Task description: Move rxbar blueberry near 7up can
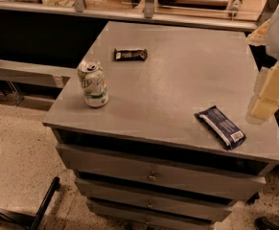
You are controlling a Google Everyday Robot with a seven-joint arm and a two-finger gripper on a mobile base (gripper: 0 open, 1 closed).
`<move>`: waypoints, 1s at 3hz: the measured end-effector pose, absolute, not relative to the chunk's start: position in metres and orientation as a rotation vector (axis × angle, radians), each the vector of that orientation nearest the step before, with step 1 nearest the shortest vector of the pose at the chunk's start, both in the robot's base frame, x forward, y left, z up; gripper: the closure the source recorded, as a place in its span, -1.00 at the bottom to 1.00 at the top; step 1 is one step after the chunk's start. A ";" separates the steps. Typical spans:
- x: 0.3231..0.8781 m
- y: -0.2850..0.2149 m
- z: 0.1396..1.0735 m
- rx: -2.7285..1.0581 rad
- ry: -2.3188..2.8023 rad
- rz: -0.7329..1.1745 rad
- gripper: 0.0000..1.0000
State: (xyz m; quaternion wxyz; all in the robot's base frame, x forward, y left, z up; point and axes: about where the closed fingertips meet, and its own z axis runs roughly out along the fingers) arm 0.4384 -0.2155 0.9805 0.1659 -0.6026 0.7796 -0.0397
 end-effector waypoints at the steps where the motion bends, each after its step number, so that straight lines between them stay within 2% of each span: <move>1: 0.438 -0.215 0.981 -1.716 2.220 -0.113 -1.00; 3: 0.464 -0.209 0.945 -1.684 2.279 0.033 -1.00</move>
Offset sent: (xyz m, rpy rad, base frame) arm 0.0162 0.0032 -0.0156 0.1028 0.0718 0.0291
